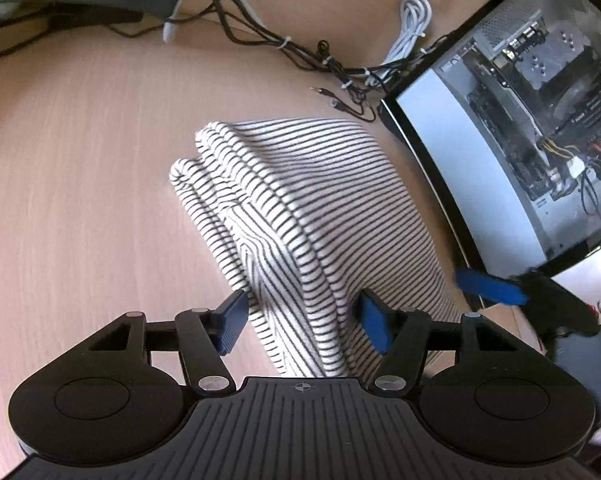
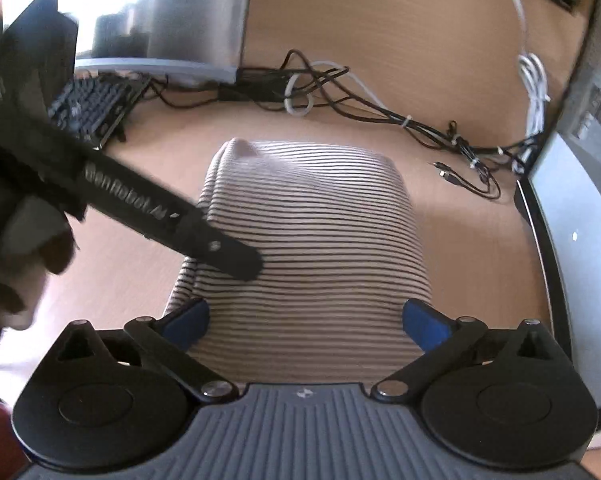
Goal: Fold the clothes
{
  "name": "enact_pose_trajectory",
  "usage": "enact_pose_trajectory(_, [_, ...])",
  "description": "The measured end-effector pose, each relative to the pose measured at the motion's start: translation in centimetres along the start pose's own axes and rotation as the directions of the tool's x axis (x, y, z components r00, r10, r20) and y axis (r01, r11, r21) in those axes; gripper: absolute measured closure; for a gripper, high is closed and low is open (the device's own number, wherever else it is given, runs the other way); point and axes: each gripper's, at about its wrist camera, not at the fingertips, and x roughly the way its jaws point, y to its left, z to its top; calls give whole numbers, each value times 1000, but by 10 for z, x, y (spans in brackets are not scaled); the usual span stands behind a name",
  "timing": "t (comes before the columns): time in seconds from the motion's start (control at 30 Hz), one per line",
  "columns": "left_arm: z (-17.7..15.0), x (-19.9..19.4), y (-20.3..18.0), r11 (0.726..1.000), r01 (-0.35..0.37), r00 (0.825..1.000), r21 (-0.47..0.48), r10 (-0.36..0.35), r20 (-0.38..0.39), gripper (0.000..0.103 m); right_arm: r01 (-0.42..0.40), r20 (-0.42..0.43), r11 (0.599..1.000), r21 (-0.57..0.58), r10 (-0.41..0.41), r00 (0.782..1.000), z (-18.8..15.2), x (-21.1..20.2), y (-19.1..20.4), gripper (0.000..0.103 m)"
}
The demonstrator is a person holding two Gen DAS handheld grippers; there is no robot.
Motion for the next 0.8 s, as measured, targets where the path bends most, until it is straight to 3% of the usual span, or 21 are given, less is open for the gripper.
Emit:
enact_pose_trajectory(0.13, [-2, 4, 10, 1000, 17, 1000, -18, -17, 3, 34, -17, -15, 999, 40, 18, 1000, -5, 2, -16, 0])
enact_pose_trajectory(0.27, [-4, 1, 8, 1000, -10, 1000, 18, 10, 10, 35, 27, -61, 998, 56, -23, 998, -19, 33, -11, 0])
enact_pose_trajectory(0.43, [-5, -7, 10, 997, -57, 998, 61, 56, 19, 33, -42, -24, 978, 202, 48, 999, -2, 37, -43, 0])
enact_pose_trajectory(0.6, [-8, -9, 7, 989, -89, 996, 115, 88, 15, 32, -114, 23, 933, 341, 113, 993, 15, 41, -75, 2])
enact_pose_trajectory(0.73, [-6, -8, 1, 978, -120, 993, 170, 121, 2, 31, -172, 62, 880, 442, 162, 985, 27, 47, -101, 19])
enact_pose_trajectory(0.8, [-5, -7, -2, 973, -133, 991, 187, 137, -6, 30, -203, 56, 854, 479, 201, 978, 31, 70, -117, 19])
